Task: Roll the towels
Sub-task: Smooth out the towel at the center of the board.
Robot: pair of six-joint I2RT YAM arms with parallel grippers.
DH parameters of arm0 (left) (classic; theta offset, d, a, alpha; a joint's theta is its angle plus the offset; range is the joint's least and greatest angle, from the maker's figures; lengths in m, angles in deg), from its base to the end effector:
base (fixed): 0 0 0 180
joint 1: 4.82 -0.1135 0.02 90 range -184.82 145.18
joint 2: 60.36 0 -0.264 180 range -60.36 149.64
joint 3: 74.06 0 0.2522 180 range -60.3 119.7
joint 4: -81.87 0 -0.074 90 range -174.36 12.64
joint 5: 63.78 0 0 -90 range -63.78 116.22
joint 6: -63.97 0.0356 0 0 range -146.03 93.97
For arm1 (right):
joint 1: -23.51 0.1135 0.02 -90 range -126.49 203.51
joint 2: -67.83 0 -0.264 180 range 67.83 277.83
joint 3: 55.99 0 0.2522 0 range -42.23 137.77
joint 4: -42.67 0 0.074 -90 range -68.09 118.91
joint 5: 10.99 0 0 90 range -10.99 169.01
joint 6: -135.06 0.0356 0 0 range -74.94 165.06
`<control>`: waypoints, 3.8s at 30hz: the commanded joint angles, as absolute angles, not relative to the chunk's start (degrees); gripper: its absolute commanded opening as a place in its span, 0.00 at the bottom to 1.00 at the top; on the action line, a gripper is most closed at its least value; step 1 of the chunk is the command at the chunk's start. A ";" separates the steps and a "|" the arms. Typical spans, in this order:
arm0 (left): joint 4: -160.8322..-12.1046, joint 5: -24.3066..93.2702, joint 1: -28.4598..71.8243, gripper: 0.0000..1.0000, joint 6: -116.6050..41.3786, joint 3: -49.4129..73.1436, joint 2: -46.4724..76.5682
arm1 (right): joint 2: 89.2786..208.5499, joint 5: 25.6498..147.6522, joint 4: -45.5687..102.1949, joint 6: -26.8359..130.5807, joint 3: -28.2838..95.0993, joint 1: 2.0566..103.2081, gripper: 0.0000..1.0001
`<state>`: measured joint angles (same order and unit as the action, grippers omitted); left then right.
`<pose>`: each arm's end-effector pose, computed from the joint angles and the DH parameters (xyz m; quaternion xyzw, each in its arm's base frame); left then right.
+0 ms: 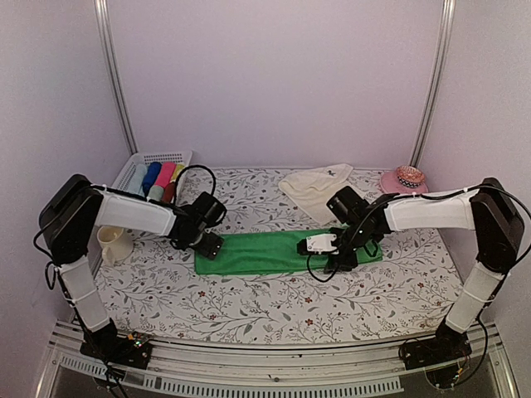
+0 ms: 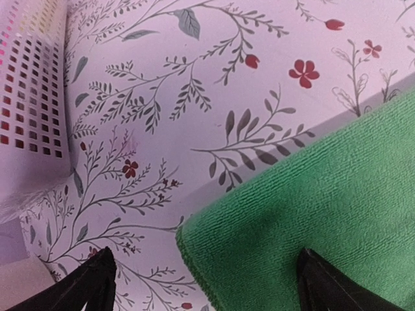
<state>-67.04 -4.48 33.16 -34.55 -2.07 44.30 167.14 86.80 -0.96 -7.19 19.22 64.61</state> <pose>0.2834 -0.1982 0.1389 0.1807 0.9236 0.1505 0.3029 0.2488 0.2234 0.1699 -0.7211 0.6621 0.0476 0.1982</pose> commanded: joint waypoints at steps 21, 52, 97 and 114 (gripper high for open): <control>-58.64 5.87 36.10 0.58 -36.17 -4.21 41.53 | 175.46 80.05 4.97 9.55 23.27 50.86 0.21; -56.38 5.75 38.16 0.95 -35.61 -0.69 37.62 | 165.83 86.05 -4.17 7.90 25.58 48.02 0.41; -61.07 11.11 46.68 0.97 -34.50 5.51 42.55 | 171.62 78.69 -8.78 24.36 33.66 36.30 0.53; -61.11 -0.53 41.64 0.97 -34.48 0.03 44.00 | 164.49 84.30 -9.00 23.44 17.86 36.61 0.26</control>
